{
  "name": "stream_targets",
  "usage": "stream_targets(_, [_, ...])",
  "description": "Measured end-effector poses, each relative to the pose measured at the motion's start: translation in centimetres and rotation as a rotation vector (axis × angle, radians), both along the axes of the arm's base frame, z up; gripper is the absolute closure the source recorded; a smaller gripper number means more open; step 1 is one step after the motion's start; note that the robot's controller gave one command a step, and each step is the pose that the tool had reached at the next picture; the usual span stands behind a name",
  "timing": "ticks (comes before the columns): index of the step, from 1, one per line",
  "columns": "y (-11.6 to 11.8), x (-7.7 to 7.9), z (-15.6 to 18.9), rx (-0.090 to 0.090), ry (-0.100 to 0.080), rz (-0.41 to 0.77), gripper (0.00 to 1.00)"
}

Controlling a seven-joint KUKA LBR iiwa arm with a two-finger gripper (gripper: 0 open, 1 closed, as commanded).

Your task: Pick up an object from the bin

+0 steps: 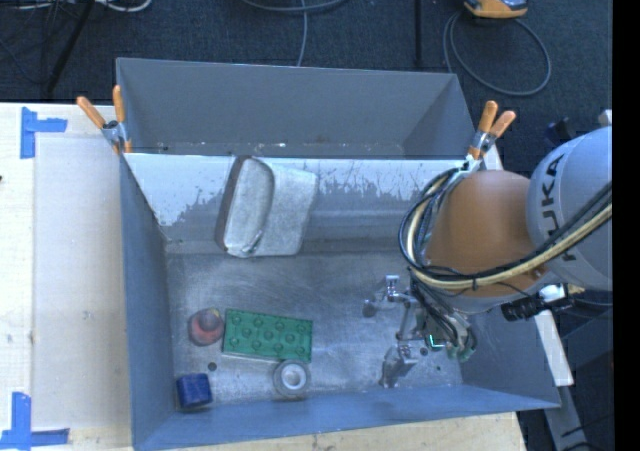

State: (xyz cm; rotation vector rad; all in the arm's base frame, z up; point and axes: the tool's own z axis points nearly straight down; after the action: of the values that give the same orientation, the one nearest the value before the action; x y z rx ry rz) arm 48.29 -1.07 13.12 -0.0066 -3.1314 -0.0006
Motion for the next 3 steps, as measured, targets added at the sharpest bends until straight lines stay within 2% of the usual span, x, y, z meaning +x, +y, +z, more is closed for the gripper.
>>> stream_targets(1, [7.3, 2.1, 1.6, 0.004, -0.012, 0.037, 0.0])
stream_targets(2, [12.2, 4.5, -5.5, -0.003, -0.002, 0.065, 0.0])
stream_targets(3, [12.2, 4.6, -5.3, 0.0, -0.01, 0.061, 1.0])
